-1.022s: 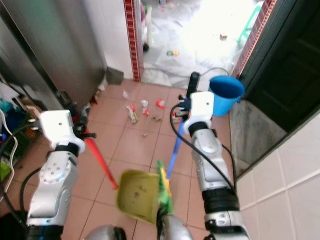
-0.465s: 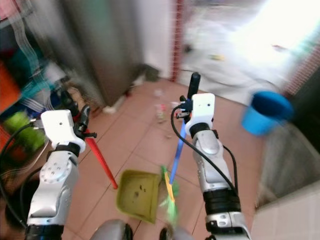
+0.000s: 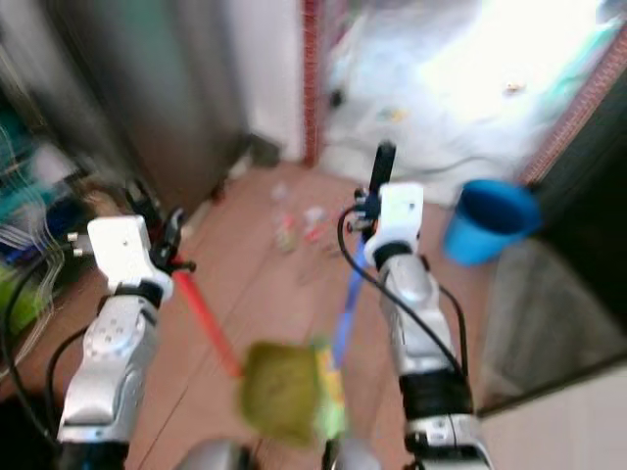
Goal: Sweep floor
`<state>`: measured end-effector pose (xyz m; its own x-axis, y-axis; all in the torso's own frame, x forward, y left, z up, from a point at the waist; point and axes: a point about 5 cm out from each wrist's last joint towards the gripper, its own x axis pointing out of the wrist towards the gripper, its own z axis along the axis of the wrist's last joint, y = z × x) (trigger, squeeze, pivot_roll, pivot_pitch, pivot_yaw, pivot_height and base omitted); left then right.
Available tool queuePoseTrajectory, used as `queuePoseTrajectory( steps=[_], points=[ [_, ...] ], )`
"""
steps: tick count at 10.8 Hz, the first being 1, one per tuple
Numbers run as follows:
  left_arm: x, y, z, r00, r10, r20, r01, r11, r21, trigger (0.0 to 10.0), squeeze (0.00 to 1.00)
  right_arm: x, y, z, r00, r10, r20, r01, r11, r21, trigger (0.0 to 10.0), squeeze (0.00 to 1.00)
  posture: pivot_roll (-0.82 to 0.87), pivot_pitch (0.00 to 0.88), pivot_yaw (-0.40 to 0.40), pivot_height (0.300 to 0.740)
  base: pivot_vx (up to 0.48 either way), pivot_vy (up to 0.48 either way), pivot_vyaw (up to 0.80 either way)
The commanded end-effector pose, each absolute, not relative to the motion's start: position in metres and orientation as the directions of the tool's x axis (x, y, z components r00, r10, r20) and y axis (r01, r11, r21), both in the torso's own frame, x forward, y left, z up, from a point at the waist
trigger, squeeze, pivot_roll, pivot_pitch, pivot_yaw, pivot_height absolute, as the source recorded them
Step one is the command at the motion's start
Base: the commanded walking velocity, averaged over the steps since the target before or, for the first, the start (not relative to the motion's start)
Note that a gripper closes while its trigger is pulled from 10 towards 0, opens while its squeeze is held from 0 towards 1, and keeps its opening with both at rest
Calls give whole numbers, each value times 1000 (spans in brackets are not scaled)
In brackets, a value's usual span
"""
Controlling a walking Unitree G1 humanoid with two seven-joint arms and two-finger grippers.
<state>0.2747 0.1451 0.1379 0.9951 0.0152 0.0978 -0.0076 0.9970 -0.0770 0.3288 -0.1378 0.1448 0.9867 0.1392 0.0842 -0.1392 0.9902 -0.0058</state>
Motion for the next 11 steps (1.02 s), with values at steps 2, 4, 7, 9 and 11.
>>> queuePoseTrajectory(
  steps=[2, 4, 7, 9, 11],
  points=[
    [275, 152, 148, 990, 41, 135, -32, 997, -68, 10000, 0, 329, -129, 152, 980, 163, 119, -165, 986, 11, 10000, 0, -16, 123, 25, 740, 294, 377, -800],
    [276, 151, 146, 992, 15, 124, -4, 996, -90, 10000, 0, 330, -127, 151, 980, 162, 115, -165, 986, 18, 10000, 0, -10, 124, 28, 740, 268, 398, -800],
    [276, 151, 148, 992, 7, 127, 1, 998, -66, 10000, 0, 329, -125, 151, 980, 160, 117, -164, 986, 23, 10000, 0, -6, 119, 33, 740, 260, 405, -800],
    [277, 153, 149, 991, 8, 133, 2, 997, -73, 10000, 0, 329, -127, 151, 983, 141, 118, -143, 990, 5, 10000, 0, -4, 120, 34, 740, 247, 412, -653],
    [276, 152, 150, 991, 11, 130, -3, 998, -67, 10000, 0, 329, -126, 154, 978, 152, 139, -157, 987, 22, 10000, 0, -2, 115, 32, 740, 122, 420, 0]
  ],
)
